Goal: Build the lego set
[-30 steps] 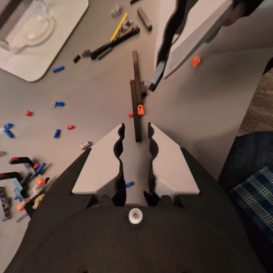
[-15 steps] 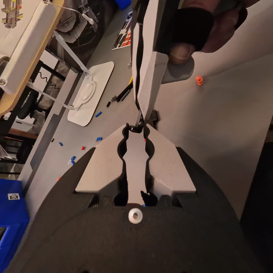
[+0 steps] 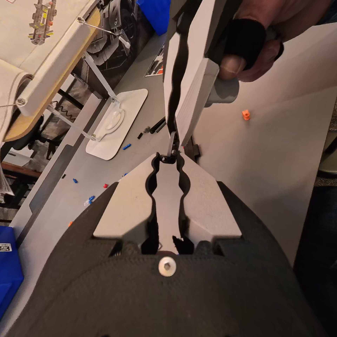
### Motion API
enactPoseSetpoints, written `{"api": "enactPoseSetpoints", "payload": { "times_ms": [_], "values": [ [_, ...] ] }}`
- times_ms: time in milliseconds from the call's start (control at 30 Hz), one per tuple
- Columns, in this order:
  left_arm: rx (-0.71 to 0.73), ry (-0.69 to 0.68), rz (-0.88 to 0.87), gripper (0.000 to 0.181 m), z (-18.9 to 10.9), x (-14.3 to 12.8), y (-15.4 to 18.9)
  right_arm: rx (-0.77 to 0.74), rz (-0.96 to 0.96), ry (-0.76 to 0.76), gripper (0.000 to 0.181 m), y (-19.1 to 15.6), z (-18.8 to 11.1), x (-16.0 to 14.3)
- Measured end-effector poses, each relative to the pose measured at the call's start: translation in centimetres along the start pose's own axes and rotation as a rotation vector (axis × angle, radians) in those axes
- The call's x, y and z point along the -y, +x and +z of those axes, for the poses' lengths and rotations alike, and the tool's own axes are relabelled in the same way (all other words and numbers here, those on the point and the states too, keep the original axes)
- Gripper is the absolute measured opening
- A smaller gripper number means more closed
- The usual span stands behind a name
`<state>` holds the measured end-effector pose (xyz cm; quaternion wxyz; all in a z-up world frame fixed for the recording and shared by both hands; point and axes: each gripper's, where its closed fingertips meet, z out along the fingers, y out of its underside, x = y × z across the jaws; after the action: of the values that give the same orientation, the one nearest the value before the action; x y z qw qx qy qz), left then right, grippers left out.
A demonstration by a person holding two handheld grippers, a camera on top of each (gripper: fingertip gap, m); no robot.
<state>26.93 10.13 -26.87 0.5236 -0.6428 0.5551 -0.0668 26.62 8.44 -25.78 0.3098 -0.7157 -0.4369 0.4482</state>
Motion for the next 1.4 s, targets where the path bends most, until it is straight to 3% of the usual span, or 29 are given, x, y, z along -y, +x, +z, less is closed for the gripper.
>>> {"api": "enactPoseSetpoints", "payload": {
  "times_ms": [33, 833, 1133, 1400],
  "values": [
    [0.002, 0.007, -0.001, 0.016, -0.1, 0.1, -0.1, -0.002, -0.008, -0.001, 0.011, 0.0, -0.1, 0.1],
    [-0.181, 0.132, -0.237, 0.016, -1.5, 1.7, -0.1, -0.023, -0.266, 0.058, 0.016, -1.5, -2.3, 2.5],
    [-0.481, 0.205, -0.392, 0.016, -4.0, 3.1, -0.3, -0.164, -0.692, -0.083, 0.018, -1.9, -3.2, 3.6],
    [-0.452, 0.161, -0.279, 0.016, -4.4, 3.0, -1.4, -0.290, -1.035, -0.147, 0.017, -2.5, -2.8, 5.6]
  ]
}}
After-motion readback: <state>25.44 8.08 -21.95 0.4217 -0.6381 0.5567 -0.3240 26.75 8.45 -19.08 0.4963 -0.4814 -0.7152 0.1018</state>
